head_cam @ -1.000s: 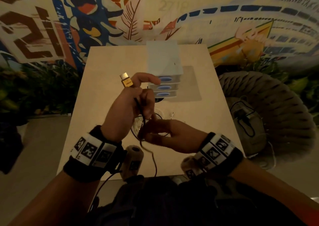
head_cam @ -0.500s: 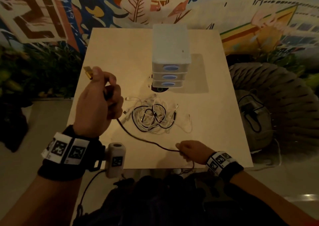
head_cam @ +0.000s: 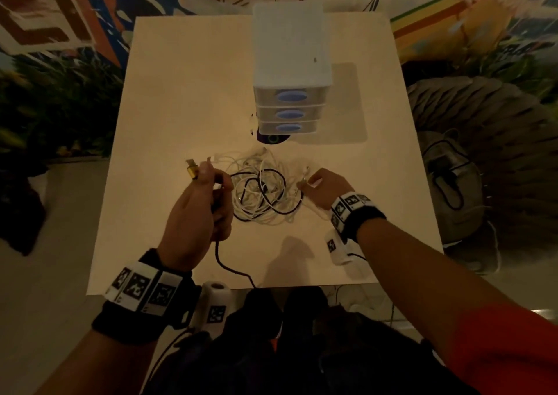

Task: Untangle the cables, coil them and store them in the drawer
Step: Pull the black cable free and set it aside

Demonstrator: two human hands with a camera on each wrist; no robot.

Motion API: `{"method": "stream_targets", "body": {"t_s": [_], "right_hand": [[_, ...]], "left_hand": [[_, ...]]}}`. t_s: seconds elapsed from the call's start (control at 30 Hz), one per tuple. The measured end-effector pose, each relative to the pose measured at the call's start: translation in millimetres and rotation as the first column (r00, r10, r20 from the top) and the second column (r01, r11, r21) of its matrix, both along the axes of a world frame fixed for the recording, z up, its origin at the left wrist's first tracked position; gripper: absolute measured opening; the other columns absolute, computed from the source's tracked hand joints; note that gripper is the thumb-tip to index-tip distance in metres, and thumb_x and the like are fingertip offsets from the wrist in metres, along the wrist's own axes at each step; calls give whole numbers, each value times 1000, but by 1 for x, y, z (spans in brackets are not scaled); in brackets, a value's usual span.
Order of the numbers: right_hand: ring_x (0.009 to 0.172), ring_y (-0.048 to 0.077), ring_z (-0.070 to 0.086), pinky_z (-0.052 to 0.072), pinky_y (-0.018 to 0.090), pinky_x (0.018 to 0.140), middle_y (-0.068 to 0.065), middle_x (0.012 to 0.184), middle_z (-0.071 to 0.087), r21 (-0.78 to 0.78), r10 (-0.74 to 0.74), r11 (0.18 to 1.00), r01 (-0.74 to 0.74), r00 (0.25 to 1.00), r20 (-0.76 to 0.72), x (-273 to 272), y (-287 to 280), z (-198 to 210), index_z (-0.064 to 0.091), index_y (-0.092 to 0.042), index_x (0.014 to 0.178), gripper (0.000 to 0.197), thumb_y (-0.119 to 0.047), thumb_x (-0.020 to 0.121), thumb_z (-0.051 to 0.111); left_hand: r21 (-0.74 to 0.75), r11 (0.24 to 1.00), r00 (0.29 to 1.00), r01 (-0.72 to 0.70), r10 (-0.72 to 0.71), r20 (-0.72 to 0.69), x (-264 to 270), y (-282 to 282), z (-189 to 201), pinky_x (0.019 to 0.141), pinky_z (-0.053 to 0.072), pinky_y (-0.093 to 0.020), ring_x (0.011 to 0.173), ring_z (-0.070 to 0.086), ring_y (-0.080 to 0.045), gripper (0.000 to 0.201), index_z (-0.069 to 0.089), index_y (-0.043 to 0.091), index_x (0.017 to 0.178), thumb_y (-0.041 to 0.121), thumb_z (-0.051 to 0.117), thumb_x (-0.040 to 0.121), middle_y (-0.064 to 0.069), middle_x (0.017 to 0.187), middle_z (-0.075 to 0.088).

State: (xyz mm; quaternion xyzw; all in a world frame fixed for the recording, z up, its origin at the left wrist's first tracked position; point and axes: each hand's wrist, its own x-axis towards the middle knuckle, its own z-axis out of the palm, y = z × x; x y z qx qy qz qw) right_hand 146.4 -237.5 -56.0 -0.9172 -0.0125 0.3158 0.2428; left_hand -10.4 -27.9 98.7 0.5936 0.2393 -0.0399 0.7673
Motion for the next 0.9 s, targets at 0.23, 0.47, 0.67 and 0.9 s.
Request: {"method": "stream_targets", "body": {"t_s": [0.23,0.47,0.67,0.9], "right_hand": [[90,31,66,52,36,76,12,95,72,8,18,1000,-18,999,36,0,11,0,70,-8,97,36,-43,89,68],[72,18,76,60,33,69,4,79,77,313,-210,912,266,957,-202,-1,3,14,74,-12,76,28,-37,89,71],[71,20,75,48,25,51,6,79,76,415,-251,820,394,900,-357,-5,-9,17,72,-2,93,26,-28,89,71],[70,19,74,49,22,52,9,84,75,474,-105,811,343,882,-459,-14,-19,20,69,-6,95,14,-19,96,63]], "left_hand": [[134,981,981,141,-121,-150,4,-13,-39,46,17,-24,42,17,-12,41,56,13,88,42,36,108,5,52,27],[504,767,900,396,-216,-378,6,-30,-83,57,35,-30,57,45,-12,26,66,23,90,47,59,97,6,64,51],[551,790,926,270,-57,-372,11,-31,-103,61,39,-32,64,50,-15,31,61,23,93,53,67,90,0,73,53],[438,867,930,237,-72,-360,22,-51,-117,62,42,-36,52,45,-16,27,59,35,89,62,56,93,-3,72,61]]}}
